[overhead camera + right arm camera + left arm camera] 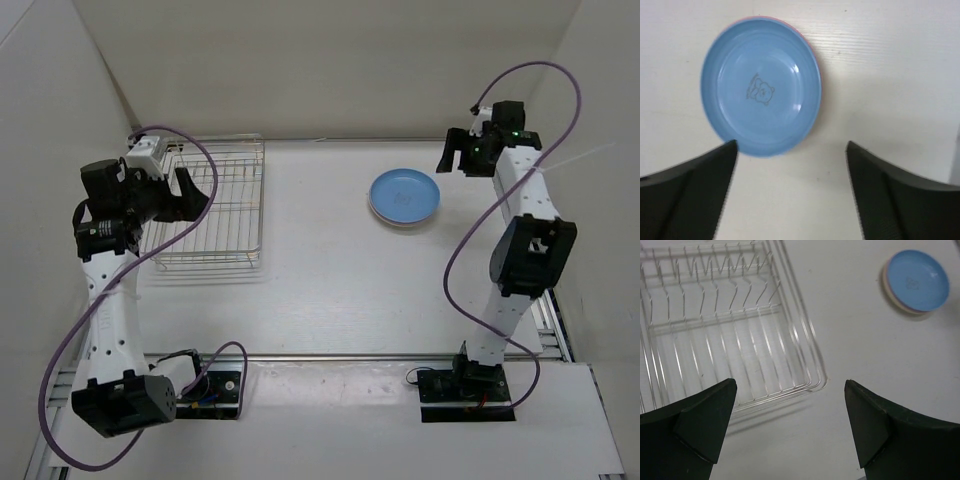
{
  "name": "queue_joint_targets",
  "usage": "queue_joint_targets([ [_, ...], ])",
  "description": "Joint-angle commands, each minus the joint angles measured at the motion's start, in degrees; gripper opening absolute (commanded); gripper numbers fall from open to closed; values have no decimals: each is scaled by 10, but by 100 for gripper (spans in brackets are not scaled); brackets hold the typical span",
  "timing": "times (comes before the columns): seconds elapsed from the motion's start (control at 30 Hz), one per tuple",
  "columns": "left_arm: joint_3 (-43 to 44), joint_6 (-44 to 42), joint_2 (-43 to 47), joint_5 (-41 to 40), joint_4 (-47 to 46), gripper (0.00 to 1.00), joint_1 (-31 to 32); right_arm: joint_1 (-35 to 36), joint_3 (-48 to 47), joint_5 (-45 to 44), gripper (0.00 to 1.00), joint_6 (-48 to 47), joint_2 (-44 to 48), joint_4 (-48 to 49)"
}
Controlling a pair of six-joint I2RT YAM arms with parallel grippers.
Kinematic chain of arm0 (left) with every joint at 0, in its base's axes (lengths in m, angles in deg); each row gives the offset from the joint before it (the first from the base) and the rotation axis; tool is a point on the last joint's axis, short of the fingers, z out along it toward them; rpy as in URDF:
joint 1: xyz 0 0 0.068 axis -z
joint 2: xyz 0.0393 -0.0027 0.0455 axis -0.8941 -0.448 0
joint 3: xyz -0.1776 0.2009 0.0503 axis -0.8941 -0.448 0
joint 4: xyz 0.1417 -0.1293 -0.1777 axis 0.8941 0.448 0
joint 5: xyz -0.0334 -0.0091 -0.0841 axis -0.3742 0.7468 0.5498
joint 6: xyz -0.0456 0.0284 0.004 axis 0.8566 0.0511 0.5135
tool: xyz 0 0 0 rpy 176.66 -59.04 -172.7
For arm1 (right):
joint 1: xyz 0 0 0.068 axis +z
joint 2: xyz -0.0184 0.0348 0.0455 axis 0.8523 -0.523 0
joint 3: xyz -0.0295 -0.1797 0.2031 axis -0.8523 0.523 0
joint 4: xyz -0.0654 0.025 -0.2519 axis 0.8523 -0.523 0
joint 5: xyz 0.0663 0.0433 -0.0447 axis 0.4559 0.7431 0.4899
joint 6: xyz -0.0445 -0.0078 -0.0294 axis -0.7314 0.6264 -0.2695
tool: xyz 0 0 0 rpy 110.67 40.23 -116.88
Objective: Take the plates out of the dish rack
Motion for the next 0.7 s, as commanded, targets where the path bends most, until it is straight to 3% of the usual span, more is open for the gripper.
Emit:
queue_joint_targets([
  [0.0,-53,-8,-1,-52,-36,100,-20,-21,25,-18,89,-29,127,-8],
  [0.03,-63,-8,-10,-71,-41,100,-28,-26,65,-18,100,-37,153,-2],
  [0.2,-65,-14,-55,-154,-31,100,-53,-85,180,-25,100,-31,334,21],
  [0.33,-65,-14,-49,-154,-37,100,-77,-109,247,-31,100,-31,423,21],
  [0.67,-66,-19,-31,-171,-32,100,-77,-109,329,-26,100,-22,537,33],
])
